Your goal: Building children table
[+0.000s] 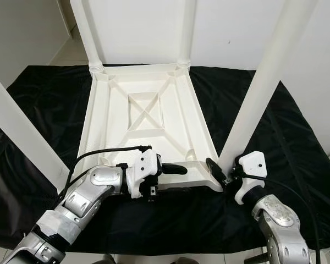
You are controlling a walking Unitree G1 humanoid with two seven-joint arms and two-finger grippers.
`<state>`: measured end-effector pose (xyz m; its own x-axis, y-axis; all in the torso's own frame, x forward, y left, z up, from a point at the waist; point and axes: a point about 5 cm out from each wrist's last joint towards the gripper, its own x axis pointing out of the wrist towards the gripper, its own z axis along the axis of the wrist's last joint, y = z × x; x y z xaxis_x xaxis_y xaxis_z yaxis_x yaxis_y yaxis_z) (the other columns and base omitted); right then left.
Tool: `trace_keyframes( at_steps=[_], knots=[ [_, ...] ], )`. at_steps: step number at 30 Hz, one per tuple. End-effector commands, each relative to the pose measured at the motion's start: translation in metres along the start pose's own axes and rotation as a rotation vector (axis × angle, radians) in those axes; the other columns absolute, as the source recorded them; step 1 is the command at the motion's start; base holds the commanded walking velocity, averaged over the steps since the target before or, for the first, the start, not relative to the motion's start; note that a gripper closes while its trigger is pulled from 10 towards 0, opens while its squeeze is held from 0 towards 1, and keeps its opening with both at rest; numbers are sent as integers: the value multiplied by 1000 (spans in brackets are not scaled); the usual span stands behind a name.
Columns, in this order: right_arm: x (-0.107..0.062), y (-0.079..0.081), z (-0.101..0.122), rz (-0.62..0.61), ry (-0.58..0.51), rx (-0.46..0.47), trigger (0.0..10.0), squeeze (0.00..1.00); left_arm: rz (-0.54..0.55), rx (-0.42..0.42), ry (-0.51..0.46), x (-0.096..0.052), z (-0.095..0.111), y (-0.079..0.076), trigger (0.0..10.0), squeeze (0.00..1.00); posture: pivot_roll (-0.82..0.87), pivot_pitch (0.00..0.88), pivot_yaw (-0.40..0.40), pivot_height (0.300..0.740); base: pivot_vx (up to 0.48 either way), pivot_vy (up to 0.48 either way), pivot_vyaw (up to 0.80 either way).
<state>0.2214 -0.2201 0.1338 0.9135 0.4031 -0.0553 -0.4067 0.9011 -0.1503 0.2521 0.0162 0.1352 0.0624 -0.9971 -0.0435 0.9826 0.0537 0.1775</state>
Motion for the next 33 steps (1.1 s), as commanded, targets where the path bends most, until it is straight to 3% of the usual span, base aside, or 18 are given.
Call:
trace_keyframes(
  at_steps=[1,7,9,13,17,18,20,22,26,32,33],
  knots=[
    [-1,1,-1,-16,4,12,10000,0,-44,3,5,1,1,-2,10000,0,-91,0,26,740,0,0,0],
    [7,6,0,-255,23,66,10000,0,-48,3,4,2,1,-2,10000,0,-105,2,36,740,0,0,0],
    [8,8,1,-277,20,72,10000,0,-49,3,3,3,1,-2,10000,0,-105,2,36,740,0,0,0],
    [10,24,-2,-465,19,174,10000,0,-57,2,-5,5,2,-3,10000,0,-117,6,38,740,0,0,0],
    [11,30,-2,-518,30,163,10000,0,-60,-1,-8,5,2,-4,10000,0,-124,6,39,740,0,0,0],
    [14,42,1,-624,26,199,10000,0,-68,-5,-10,7,1,-6,10000,0,-131,8,32,740,0,0,0],
    [14,42,1,-624,26,199,10000,0,-68,-5,-10,7,1,-6,10000,0,-131,8,32,740,0,0,0],
    [20,60,8,-675,19,226,10000,0,-73,-10,-11,9,1,-7,10000,0,-133,7,29,740,0,0,0],
    [23,65,10,-667,15,224,10000,0,-74,-12,-12,9,1,-8,10000,0,-133,6,29,740,0,0,0],
    [20,60,7,-707,38,224,10000,0,-71,-20,-10,9,-1,-8,10000,0,-130,1,25,740,0,0,0],
    [18,59,6,-701,29,236,10000,1000,-66,-19,-8,8,-1,-7,10000,0,-126,0,22,740,0,0,0]
  ],
)
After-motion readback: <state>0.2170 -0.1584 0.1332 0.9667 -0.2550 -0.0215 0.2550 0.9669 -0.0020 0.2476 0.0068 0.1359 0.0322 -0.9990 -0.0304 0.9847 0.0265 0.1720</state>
